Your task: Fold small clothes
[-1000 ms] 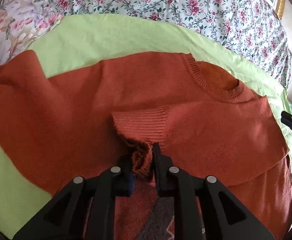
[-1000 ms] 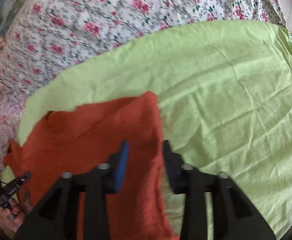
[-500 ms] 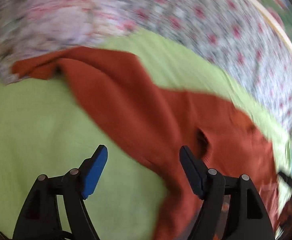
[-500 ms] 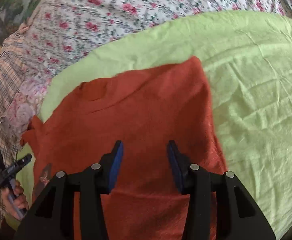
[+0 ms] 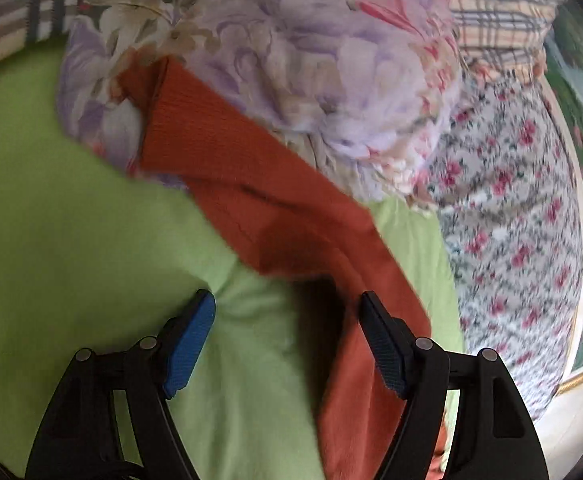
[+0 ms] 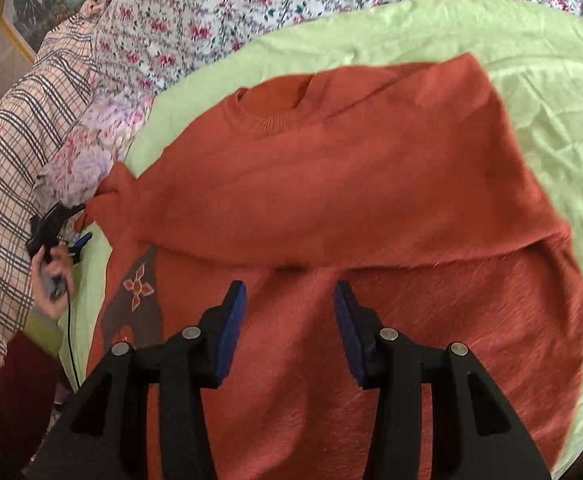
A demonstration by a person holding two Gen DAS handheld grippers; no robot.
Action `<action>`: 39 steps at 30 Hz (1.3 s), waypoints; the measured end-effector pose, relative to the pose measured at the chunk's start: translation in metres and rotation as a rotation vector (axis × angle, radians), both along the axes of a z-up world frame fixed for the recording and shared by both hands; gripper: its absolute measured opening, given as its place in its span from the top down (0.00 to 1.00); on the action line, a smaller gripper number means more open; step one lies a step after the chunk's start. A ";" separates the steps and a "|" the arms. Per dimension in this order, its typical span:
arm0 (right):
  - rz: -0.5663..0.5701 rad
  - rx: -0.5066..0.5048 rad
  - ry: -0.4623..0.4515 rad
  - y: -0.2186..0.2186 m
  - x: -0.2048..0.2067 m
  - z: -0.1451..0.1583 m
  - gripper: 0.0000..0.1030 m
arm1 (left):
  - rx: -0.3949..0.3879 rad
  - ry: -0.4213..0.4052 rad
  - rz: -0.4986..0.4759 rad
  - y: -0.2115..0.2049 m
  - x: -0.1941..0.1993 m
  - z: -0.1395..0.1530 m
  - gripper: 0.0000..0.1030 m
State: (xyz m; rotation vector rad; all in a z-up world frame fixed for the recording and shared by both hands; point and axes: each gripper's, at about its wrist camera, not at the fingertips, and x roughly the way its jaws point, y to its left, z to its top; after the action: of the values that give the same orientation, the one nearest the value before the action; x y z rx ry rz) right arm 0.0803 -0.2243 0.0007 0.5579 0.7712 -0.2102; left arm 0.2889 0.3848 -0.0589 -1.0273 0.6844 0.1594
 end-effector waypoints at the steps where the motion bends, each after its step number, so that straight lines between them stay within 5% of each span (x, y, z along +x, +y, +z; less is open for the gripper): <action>1: 0.001 0.003 0.002 0.001 0.001 -0.001 0.55 | 0.014 -0.003 0.005 0.002 0.003 0.003 0.28; 3: 0.002 0.010 0.004 0.004 0.001 -0.002 0.55 | 0.022 -0.005 0.017 0.007 0.012 0.006 0.32; 5: 0.004 0.010 0.003 0.006 0.002 -0.002 0.55 | 0.014 -0.004 0.029 0.014 0.017 0.005 0.57; 7: 0.011 0.008 0.001 0.009 0.003 -0.001 0.55 | 0.011 -0.003 0.017 0.015 0.022 0.005 0.96; 8: 0.014 0.004 0.000 0.011 0.003 0.000 0.55 | 0.034 -0.006 0.015 0.014 0.021 0.009 0.99; 16: 0.008 -0.003 -0.012 0.014 -0.006 0.003 0.55 | 0.253 -0.129 -0.066 -0.048 -0.010 0.080 1.00; 24: -0.028 0.005 -0.056 0.008 -0.029 0.012 0.55 | 0.366 -0.294 -0.347 -0.190 -0.035 0.147 1.00; 28: -0.056 0.007 -0.069 0.001 -0.043 0.014 0.55 | 0.401 -0.321 -0.526 -0.281 -0.038 0.145 1.00; 34: -0.099 0.009 -0.080 -0.010 -0.063 0.016 0.55 | 0.500 -0.250 -0.747 -0.411 -0.032 0.100 1.00; 39: -0.128 0.009 -0.081 -0.019 -0.077 0.017 0.55 | 0.474 -0.202 -0.761 -0.423 -0.033 0.076 1.00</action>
State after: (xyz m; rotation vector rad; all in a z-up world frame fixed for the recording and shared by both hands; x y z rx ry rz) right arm 0.0029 -0.2432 0.0181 0.6216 0.6593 -0.3004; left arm 0.2554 -0.0387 0.0167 -0.2792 0.7618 -0.4252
